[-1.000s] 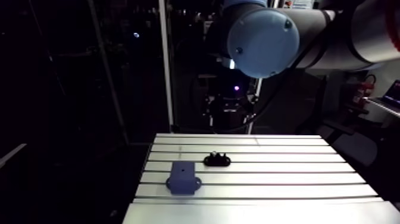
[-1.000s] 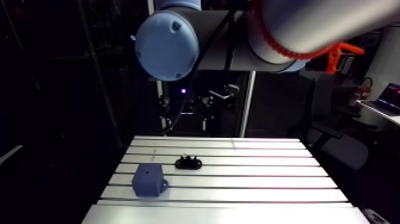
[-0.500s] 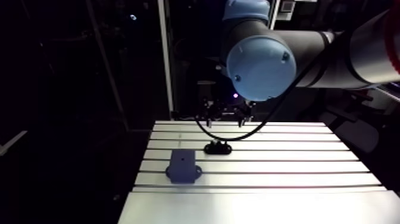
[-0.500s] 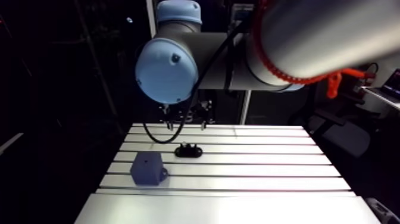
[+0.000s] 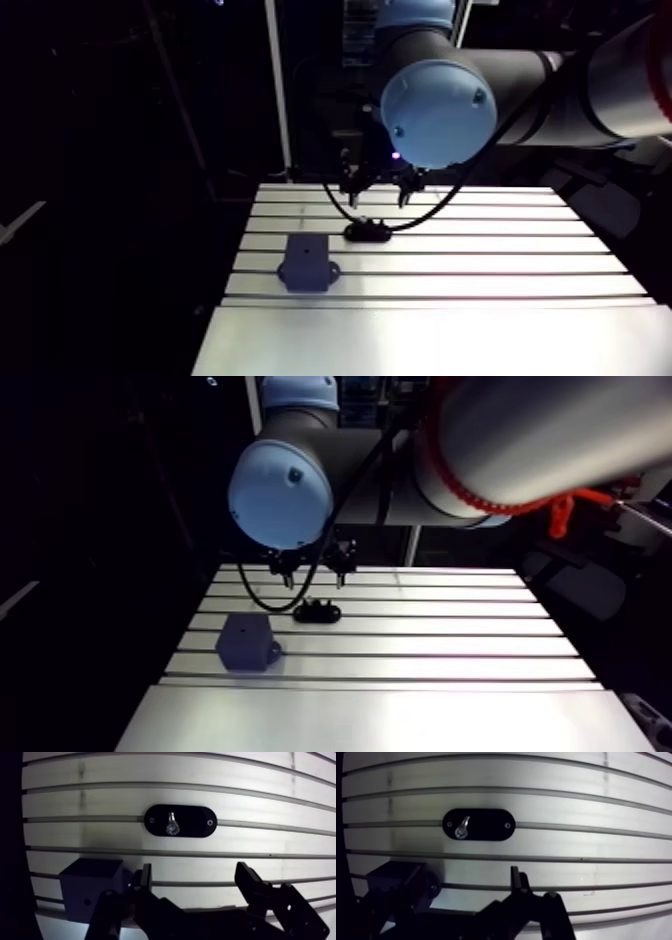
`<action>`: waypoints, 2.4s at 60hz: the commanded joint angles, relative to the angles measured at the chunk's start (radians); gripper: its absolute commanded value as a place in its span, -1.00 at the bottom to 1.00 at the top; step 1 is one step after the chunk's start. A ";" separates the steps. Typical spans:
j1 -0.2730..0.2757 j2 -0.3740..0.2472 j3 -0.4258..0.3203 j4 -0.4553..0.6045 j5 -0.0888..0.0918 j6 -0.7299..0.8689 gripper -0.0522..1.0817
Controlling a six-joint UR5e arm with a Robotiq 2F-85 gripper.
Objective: Pick up the M10 bolt and insert it into the hole until fully seated.
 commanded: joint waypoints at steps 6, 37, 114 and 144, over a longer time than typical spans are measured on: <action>0.012 0.034 -0.002 -0.022 -0.001 0.003 -0.52; 0.038 0.081 -0.020 -0.052 -0.007 0.006 -0.32; 0.038 0.167 -0.041 -0.096 -0.010 0.004 -0.04; 0.041 0.165 -0.041 -0.096 -0.009 0.004 0.22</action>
